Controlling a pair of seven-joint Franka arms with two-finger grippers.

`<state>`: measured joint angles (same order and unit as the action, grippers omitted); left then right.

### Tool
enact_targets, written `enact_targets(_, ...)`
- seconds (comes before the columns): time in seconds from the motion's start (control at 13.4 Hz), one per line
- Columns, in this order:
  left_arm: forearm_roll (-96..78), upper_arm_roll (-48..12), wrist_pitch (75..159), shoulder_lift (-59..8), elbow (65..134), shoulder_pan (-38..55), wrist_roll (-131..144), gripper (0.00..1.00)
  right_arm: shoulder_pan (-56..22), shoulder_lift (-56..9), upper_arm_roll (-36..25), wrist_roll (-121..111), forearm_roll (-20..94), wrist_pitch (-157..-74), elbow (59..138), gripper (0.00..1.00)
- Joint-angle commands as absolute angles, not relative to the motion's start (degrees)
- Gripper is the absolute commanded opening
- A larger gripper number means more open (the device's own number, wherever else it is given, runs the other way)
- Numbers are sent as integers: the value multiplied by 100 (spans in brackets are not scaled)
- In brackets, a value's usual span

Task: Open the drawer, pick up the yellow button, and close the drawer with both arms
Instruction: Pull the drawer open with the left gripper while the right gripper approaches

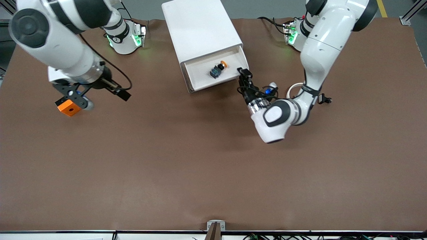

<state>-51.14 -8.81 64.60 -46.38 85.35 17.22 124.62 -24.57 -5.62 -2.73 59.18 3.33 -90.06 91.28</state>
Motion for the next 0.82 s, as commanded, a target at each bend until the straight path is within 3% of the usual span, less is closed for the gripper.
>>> enact_targets(0.0, -5256, -896, 6548, -4790, 8200, 1512, 12410, 10, -2986, -694, -343, 6686, 517, -9297, 9097, 100)
enact_targets(0.07, -5230, -896, 6548, -4790, 8209, 1512, 12401, 17, -3101, -703, -343, 6880, 597, -9403, 9097, 100)
enact_targets(0.45, -5230, -905, 6557, -4781, 8218, 1687, 12410, 18, -4076, -764, -343, 8145, 563, -9983, 9079, 100)
enact_targets(0.52, -5221, -905, 6557, -4781, 8209, 1714, 12410, 28, -4226, -817, -343, 8382, 536, -10089, 9070, 100)
enact_targets(0.6, -5229, -905, 6557, -4781, 8218, 1714, 12401, 76, -4410, -887, -343, 8585, 527, -10238, 9062, 100)
enact_targets(0.67, -5221, -905, 6557, -4773, 8218, 1705, 12401, 99, -4551, -992, -343, 8726, 527, -10326, 9053, 100)
enact_targets(0.75, -5203, -905, 6557, -4772, 8209, 1696, 12297, 100, -4692, -1115, -343, 8745, 580, -10362, 9044, 100)
